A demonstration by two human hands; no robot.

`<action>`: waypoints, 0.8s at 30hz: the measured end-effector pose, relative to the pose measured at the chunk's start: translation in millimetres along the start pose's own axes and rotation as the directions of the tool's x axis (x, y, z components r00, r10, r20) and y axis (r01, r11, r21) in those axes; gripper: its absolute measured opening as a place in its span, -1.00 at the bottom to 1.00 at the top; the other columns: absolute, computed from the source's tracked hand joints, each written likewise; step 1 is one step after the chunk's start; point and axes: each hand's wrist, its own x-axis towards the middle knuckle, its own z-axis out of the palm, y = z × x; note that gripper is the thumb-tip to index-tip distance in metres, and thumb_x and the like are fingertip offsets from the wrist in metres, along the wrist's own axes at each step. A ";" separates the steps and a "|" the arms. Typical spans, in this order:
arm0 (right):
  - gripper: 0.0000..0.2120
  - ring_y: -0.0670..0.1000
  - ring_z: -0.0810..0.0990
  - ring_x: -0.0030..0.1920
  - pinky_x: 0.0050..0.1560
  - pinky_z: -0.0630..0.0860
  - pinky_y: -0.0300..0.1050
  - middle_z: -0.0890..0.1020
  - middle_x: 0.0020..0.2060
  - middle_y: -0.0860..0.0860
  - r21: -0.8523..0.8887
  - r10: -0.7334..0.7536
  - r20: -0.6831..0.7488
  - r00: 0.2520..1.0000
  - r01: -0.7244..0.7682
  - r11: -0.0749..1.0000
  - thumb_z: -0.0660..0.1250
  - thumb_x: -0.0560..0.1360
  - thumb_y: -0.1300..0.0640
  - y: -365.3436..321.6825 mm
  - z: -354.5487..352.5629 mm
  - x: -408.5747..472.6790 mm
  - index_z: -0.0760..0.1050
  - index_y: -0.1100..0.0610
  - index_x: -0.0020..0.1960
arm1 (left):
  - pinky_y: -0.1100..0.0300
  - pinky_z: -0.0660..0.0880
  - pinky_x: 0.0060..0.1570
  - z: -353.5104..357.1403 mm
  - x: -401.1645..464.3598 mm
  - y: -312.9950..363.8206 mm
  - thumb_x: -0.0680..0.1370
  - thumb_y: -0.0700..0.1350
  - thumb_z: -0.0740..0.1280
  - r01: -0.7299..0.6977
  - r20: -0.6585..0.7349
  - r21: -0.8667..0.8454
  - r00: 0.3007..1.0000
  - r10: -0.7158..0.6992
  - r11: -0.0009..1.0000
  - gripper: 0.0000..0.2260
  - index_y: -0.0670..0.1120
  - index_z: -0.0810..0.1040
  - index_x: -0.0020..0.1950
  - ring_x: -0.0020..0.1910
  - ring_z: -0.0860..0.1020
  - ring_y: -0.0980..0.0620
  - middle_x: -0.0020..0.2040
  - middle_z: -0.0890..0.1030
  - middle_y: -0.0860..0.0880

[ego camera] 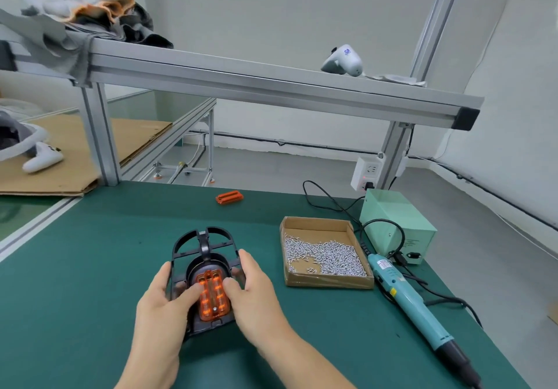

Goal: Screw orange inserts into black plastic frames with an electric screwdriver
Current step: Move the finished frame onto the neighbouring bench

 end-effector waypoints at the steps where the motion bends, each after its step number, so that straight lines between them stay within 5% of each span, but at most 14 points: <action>1: -0.52 -0.23 0.32 0.26 0.27 0.26 -0.35 0.35 0.38 -0.09 -0.006 -0.010 0.014 1.000 0.010 1.000 0.13 0.64 0.18 -2.0 3.6 1.7 0.14 0.04 0.54 | 0.05 0.54 -0.07 -3.9 -0.7 3.6 0.49 -0.36 0.35 -0.014 -0.001 0.022 1.000 0.014 1.000 -0.47 -0.02 0.38 0.40 0.03 0.60 -0.03 0.07 0.62 -0.02; 10: -0.46 -0.10 0.21 0.49 0.49 0.20 -0.07 0.23 0.52 -0.06 0.010 -0.154 0.183 0.971 0.154 0.988 0.13 0.64 0.15 -55.8 72.2 22.0 0.06 0.04 0.58 | -0.09 0.55 0.08 -73.4 0.6 47.8 0.51 -0.38 0.32 -0.115 -0.209 0.100 0.969 0.134 0.988 -0.42 0.00 0.32 0.46 0.11 0.59 -0.07 0.23 0.57 -0.06; 15: -0.46 -0.08 0.23 0.48 0.48 0.21 -0.07 0.25 0.51 -0.03 0.058 -0.251 0.315 0.915 0.246 0.968 0.15 0.63 0.16 -96.0 134.0 27.2 0.07 0.09 0.57 | 0.03 0.58 -0.08 -131.3 -3.6 79.7 0.48 -0.42 0.30 -0.198 -0.378 0.135 0.896 0.235 0.971 -0.47 0.08 0.45 0.31 -0.08 0.65 0.09 -0.03 0.68 0.12; 18: -0.46 -0.08 0.27 0.47 0.47 0.22 -0.08 0.28 0.49 -0.04 0.093 -0.306 0.389 0.869 0.294 0.951 0.16 0.63 0.18 -117.9 170.8 26.0 0.11 0.10 0.57 | -0.02 0.47 0.21 -165.6 -9.8 96.8 0.50 -0.39 0.31 -0.208 -0.478 0.155 0.840 0.258 0.966 -0.36 0.05 0.25 0.49 0.23 0.51 0.07 0.31 0.51 0.09; 21: -0.48 -0.13 0.34 0.39 0.37 0.29 -0.25 0.33 0.46 -0.03 0.137 -0.361 0.470 0.806 0.338 0.931 0.16 0.63 0.19 -139.7 204.7 23.7 0.13 0.11 0.56 | -0.04 0.37 0.35 -200.0 -13.5 110.6 0.50 -0.39 0.31 -0.235 -0.537 0.214 0.783 0.315 0.948 -0.34 0.01 0.20 0.52 0.36 0.40 0.04 0.40 0.42 0.04; 24: -0.47 -0.13 0.42 0.32 0.00 0.37 -0.41 0.37 0.44 0.07 0.162 -0.382 0.521 0.764 0.350 0.922 0.16 0.64 0.20 -163.0 235.4 23.7 0.10 0.15 0.56 | -0.01 0.37 0.35 -227.1 -15.7 127.0 0.50 -0.38 0.30 -0.243 -0.611 0.252 0.711 0.348 0.937 -0.34 -0.01 0.18 0.53 0.35 0.40 0.06 0.41 0.41 0.04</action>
